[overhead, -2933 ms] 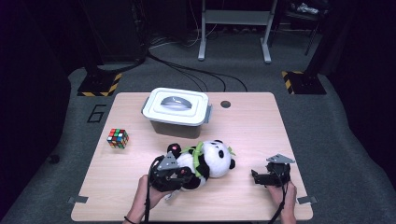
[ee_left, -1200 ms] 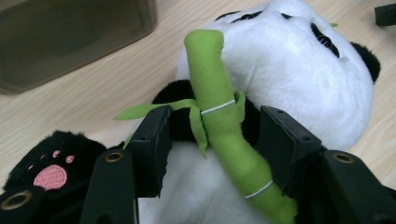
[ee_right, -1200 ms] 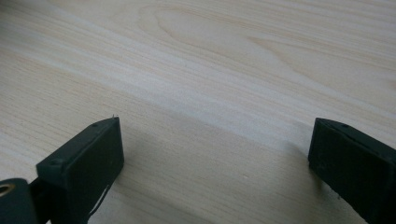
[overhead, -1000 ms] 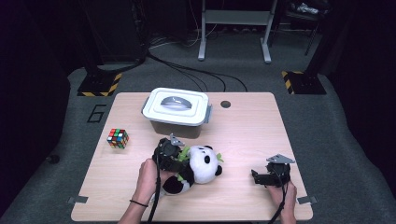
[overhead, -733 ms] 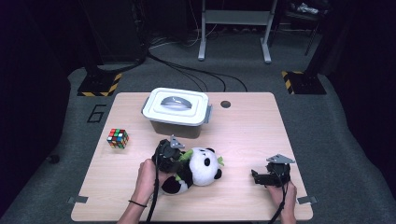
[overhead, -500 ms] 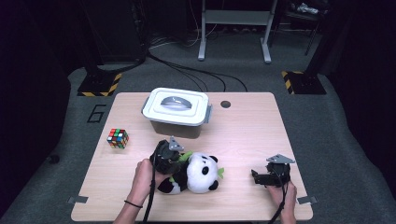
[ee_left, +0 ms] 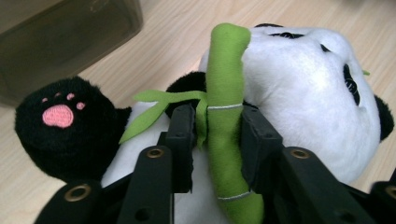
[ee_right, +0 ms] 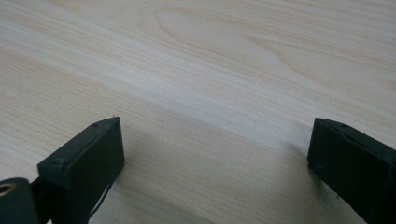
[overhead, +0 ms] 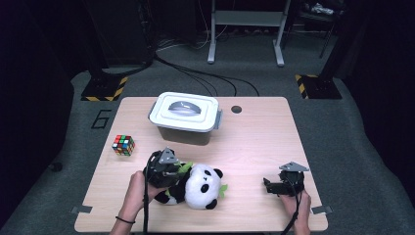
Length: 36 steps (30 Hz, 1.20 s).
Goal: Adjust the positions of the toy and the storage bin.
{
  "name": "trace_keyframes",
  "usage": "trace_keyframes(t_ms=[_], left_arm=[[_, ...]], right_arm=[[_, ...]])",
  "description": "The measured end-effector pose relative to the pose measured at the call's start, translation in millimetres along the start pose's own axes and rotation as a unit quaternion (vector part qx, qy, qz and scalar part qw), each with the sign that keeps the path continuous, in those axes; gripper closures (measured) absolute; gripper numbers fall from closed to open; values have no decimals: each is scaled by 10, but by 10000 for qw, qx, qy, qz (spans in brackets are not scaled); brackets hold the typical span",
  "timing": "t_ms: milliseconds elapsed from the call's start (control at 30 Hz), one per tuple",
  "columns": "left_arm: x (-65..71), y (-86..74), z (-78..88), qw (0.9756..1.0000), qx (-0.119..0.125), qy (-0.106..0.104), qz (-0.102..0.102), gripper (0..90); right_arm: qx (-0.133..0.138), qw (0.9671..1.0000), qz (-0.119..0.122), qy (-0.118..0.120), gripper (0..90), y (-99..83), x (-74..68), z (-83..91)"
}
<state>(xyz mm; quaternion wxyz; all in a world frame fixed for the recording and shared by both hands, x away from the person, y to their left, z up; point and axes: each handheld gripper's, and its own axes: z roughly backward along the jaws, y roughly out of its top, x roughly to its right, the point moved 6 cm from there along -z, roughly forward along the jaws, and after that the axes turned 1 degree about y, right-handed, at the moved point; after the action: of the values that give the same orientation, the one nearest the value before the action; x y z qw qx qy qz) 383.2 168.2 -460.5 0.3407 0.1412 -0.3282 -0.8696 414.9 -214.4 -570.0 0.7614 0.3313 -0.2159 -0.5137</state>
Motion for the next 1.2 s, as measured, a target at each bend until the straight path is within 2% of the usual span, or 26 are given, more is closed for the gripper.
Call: trace_keyframes(t_ms=[67, 133, 233, 300, 333, 433, 467, 600, 767, 800, 933, 967, 1033, 1133, 1200], left_arm=[[17, -13, -12, 9997, 90, 148, 184, 557], [21, -4, -19, 9985, 142, 353, 403, 431], [15, 22, -64, 9969, 169, 538, 542, 366], [17, 26, -101, 9964, 103, 618, 574, 361], [20, 24, -123, 9957, 69, 732, 564, 366], [37, 13, -163, 9952, 27, 824, 535, 416], [42, 5, -168, 9949, -30, 883, 482, 464], [95, -10, -185, 9951, -5, 934, 310, 661], [70, -22, -111, 9960, 259, 816, 237, 717], [71, -26, -98, 9966, 293, 753, 179, 720], [33, -58, -28, 9977, 390, 510, 213, 723], [12, -63, -10, 9977, 440, 449, 258, 724], [-47, -81, 41, 9973, 472, 486, 279, 727], [-139, -99, 124, 9978, 503, 350, 250, 728], [-201, -108, 176, 9981, 537, 268, 135, 728]], right_arm=[[-2, 10000, -4, 7, 29, 0, -1, 1], [-1, 10000, -3, 7, 29, 0, -1, 1], [-1, 10000, -6, 4, 29, 0, -1, 1], [0, 10000, -4, 2, 30, 0, -1, 1], [2, 10000, -2, -9, 30, 0, 1, 1], [9, 10000, 17, -12, 30, 1, 3, 0], [5, 10000, 16, -13, 30, 1, 2, 1], [8, 10000, 14, -11, 30, 1, 3, 0], [4, 10000, 2, -6, 31, 0, 2, 1], [6, 10000, 0, -7, 31, 0, 2, 1], [-7, 10000, 40, -1, 32, -3, 7, 4], [-6, 10000, 37, -1, 32, -2, 7, 3], [-5, 10000, 29, 8, 31, -2, 5, 4], [-5, 10000, 27, 8, 32, -2, 5, 4], [-5, 10000, 28, 8, 32, -2, 5, 4]])
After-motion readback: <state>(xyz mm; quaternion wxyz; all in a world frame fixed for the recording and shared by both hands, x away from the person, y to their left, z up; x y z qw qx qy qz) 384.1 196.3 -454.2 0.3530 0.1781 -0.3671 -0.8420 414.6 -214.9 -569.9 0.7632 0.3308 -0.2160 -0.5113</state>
